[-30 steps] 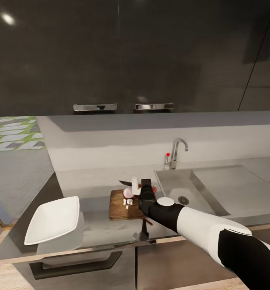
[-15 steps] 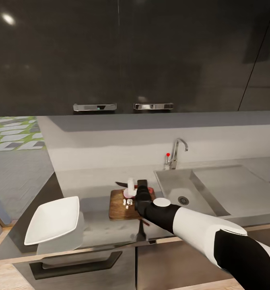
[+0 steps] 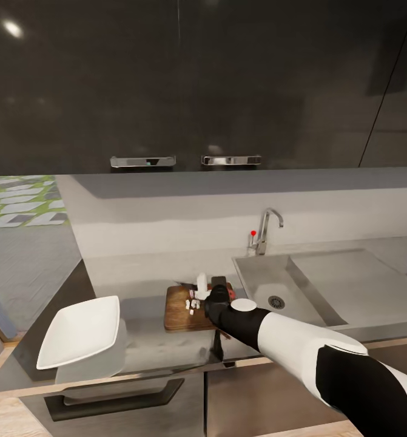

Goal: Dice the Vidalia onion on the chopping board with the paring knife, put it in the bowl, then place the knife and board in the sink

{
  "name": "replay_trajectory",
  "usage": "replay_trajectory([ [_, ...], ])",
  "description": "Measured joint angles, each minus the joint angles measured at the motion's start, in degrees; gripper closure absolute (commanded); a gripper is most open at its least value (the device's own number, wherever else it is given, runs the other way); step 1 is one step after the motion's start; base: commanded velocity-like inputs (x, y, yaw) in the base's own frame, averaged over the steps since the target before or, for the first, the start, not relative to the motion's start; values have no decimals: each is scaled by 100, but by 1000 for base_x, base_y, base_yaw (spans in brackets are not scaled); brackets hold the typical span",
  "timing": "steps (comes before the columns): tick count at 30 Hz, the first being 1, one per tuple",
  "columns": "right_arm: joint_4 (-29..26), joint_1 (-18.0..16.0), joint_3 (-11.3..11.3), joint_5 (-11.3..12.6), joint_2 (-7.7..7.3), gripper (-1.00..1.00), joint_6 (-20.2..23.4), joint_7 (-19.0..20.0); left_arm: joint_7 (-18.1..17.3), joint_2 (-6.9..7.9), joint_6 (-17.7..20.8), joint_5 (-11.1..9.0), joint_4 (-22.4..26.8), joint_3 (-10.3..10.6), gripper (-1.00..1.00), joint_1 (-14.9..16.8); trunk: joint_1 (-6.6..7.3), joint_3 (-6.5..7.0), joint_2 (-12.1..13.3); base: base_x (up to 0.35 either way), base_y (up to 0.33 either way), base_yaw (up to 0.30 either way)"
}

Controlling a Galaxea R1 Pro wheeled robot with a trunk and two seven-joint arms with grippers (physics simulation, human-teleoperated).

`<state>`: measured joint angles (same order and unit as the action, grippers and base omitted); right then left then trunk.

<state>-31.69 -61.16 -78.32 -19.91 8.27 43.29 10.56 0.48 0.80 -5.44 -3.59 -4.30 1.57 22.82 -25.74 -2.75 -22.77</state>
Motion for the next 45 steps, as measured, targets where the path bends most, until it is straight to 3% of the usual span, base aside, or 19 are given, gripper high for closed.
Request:
replay_trajectory([
  [20,-5,4,0,-28,-1,100,-9,55,0,0,0,0,0,0,-100,0,0,0,-1,0,0,0],
  [26,-83,0,113,-53,-25,100,-69,-4,0,0,0,-1,0,0,-100,0,0,0,-1,0,0,0],
  [29,-151,-1,467,-60,-53,100,-79,-119,0,0,0,0,0,0,-100,0,0,0,-1,0,0,0],
  [32,-508,-2,1138,-72,-143,100,-82,-282,0,0,1,0,0,0,-100,0,0,1,-1,0,0,0],
  [35,-1078,-2,1726,-78,-347,100,-70,-322,0,0,0,0,0,0,-100,0,0,1,-1,0,0,0],
  [39,-1703,-3,2144,-77,-614,100,-43,-312,0,0,1,0,0,0,-100,0,0,0,-1,0,0,0],
  [41,-1962,-3,2481,-78,-784,100,-32,-255,0,0,0,-1,0,0,-100,0,0,0,-1,0,0,0],
  [42,-2063,-3,2705,-80,-861,100,-30,-192,0,0,0,0,0,0,-100,-1,0,1,-1,0,0,0],
  [45,-2304,-3,3655,-87,-1175,100,-24,260,-1,1,0,0,1,-1,-100,-1,0,1,-1,0,0,0],
])
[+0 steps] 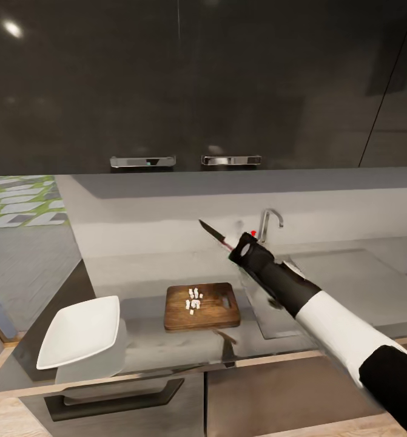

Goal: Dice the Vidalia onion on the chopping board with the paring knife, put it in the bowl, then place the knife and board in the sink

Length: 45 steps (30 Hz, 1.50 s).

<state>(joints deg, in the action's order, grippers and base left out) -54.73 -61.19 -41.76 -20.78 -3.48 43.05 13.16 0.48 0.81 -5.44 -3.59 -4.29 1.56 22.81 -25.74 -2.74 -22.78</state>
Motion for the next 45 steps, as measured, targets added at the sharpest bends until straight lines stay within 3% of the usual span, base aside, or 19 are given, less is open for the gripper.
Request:
replay_trajectory([
  [1,-28,1,147,17,-42,100,3,76,0,0,0,0,0,1,-100,0,0,0,0,0,0,0],
  [5,-146,0,1213,6,-302,100,10,557,0,0,6,0,0,0,-100,0,0,0,0,0,0,0],
  [7,-138,3,1622,22,-409,100,14,712,0,0,8,0,0,0,-100,0,0,0,0,0,0,0],
  [11,-121,7,1992,95,-632,100,160,1064,0,-6,13,0,0,2,-100,0,0,0,0,0,0,0],
  [15,-7,21,2098,142,-716,100,689,1699,0,-9,17,0,-1,1,-100,1,0,-1,1,0,0,0],
  [18,370,25,2123,269,-686,100,802,1875,0,-9,16,0,-1,1,-100,1,0,-1,1,0,0,0],
  [24,948,26,2138,1484,-587,100,773,1907,0,-9,17,0,-6,1,-100,1,0,-1,0,0,0,0],
  [27,1349,27,2144,1825,-561,100,324,1869,0,-9,17,-1,-9,1,-100,1,0,-1,1,0,0,0],
  [32,2026,26,2150,1918,-484,100,-289,1856,0,-3,17,-1,-9,1,-100,1,0,-1,1,0,0,0],
  [39,2332,26,2162,1932,-489,100,-454,1833,0,1,9,0,-6,1,-100,1,0,-1,0,0,0,0],
  [45,2464,25,2167,2007,-452,100,-473,1052,0,0,13,-1,-8,1,-100,0,0,-1,0,0,-77,0],
])
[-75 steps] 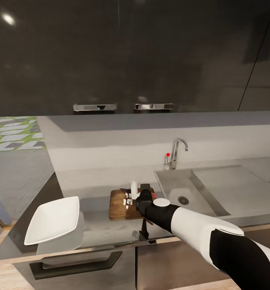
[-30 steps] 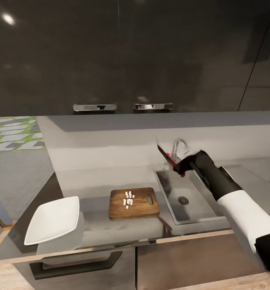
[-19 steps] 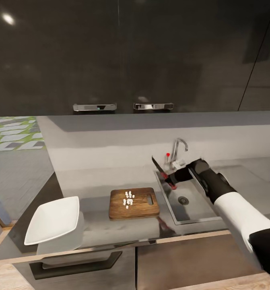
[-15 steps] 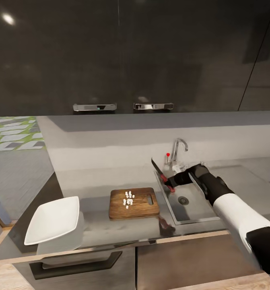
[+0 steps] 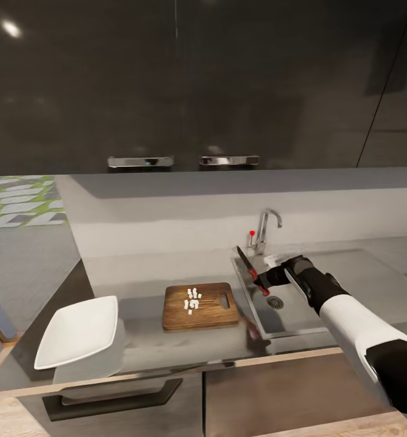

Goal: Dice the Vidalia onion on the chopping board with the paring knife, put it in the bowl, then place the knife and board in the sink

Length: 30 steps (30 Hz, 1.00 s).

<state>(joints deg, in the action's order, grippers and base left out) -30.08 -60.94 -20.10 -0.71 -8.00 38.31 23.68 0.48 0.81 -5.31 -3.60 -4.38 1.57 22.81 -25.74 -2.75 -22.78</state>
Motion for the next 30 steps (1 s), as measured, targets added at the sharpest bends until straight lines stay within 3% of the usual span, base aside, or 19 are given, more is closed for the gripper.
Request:
replay_trajectory([
  [8,73,0,-2,184,2,100,4,-456,4,0,5,-1,3,0,-100,0,0,0,0,0,-257,0],
  [12,548,0,2,221,156,100,-22,-762,1,0,0,1,2,0,-100,0,0,0,0,0,-237,0],
  [22,1578,-2,7,242,604,100,-688,-1736,2,0,-5,1,6,0,-100,1,0,0,0,0,-28,0],
  [30,1825,0,3,261,810,100,-871,-1933,9,-1,2,1,7,0,-100,1,0,0,0,0,0,0],
])
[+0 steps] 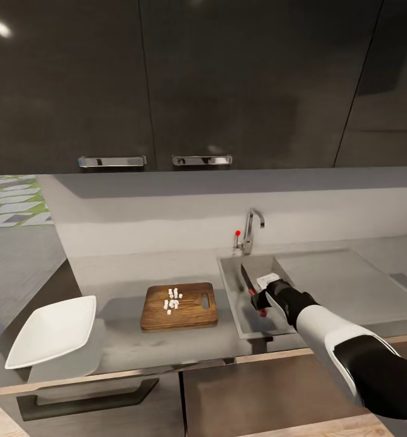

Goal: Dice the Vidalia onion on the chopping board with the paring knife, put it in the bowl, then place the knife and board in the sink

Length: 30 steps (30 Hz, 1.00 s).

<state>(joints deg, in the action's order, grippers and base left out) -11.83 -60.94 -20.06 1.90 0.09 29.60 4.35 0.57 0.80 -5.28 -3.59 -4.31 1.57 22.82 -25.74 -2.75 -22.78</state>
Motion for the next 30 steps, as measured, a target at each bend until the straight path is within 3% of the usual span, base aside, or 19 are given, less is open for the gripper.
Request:
replay_trajectory([
  [4,32,0,10,68,31,100,-11,-6,0,0,1,-2,0,0,-100,0,0,-5,0,0,0,0],
  [8,44,0,9,566,45,100,7,-14,0,0,2,0,0,0,-100,0,0,-36,0,0,0,0],
  [11,46,1,6,728,46,100,11,-21,0,0,2,0,-1,0,-100,0,0,-63,0,0,0,0],
  [30,256,0,6,776,53,100,6,-14,4,3,5,-1,1,0,-100,0,0,-238,0,104,0,0],
])
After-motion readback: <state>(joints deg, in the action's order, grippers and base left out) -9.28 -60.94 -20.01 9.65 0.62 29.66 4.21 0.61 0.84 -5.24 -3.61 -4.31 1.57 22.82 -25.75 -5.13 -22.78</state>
